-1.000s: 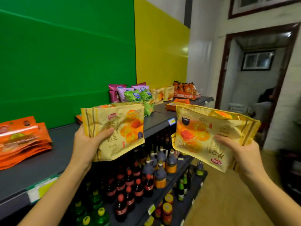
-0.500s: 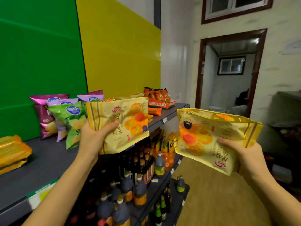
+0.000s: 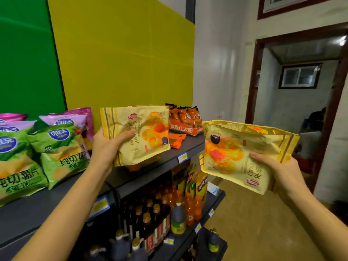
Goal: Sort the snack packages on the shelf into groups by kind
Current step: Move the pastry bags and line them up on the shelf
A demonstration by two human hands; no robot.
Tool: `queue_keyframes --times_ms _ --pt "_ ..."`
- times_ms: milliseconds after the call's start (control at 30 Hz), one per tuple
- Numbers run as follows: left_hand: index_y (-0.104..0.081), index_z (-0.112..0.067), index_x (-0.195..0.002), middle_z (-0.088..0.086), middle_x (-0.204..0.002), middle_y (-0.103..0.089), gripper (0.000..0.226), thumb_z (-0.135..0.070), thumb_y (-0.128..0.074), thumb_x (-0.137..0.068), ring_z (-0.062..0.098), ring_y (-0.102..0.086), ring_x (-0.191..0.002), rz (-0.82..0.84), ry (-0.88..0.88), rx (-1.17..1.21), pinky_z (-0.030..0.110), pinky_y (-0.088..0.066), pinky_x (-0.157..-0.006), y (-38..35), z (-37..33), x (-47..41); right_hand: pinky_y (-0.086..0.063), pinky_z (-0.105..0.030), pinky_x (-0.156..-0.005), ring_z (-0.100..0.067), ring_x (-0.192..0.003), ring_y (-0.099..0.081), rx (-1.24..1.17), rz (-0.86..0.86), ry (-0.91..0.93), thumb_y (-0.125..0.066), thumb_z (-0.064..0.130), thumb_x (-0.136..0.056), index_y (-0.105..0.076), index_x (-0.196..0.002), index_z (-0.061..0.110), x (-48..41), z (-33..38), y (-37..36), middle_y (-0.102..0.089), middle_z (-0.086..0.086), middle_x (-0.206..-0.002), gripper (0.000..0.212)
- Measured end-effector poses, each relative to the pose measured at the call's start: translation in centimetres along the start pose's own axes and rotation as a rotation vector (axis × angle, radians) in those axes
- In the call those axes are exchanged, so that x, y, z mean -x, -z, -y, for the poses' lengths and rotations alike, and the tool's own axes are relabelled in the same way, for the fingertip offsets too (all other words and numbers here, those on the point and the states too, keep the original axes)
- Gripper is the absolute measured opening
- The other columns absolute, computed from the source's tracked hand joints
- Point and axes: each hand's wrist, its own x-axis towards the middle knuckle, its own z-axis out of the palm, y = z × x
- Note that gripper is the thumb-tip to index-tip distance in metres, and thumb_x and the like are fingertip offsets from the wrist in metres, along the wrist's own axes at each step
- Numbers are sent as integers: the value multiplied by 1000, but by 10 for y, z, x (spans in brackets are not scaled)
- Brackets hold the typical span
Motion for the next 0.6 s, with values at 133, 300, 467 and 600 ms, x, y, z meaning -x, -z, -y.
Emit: queue_keyframes --times_ms 133,300,467,600 --pt "-61 -21 -104 -4 -93 -70 39 -9 -77 -71 8 -68 -80 -101 -40 -52 26 -57 -66 -29 16 -27 -58 -23 -53 -8 -68 -72 -36 135 3 -87 44 -35 -66 -86 24 -81 -30 0 -76 4 -81 58" --pt "-63 -25 -92 6 -99 -71 31 -9 -77 -70 17 -68 -81 -241 -44 -122 35 -56 -75 -43 30 -59 -59 -24 -56 -11 -72 -73 -102 295 -14 -87 46 -36 -66 -87 24 -176 -66 -22 -76 3 -81 59" --pt "-62 -13 -111 3 -90 -70 39 -9 -74 -74 4 -69 -60 -315 -44 -222 19 -57 -52 -46 38 -83 -58 -41 -75 -21 -85 -73 -198 410 -73 -87 54 -20 -69 -96 24 -246 -99 -67 -76 1 -94 84" --pt "-64 -17 -106 -2 -80 -74 36 -9 -75 -72 5 -71 -60 -348 -19 -258 26 -60 -58 -41 54 -111 -60 -30 -65 -10 -76 -73 -241 520 -53 -85 36 -43 -66 -110 16 -294 -121 -107 -77 10 -82 72"
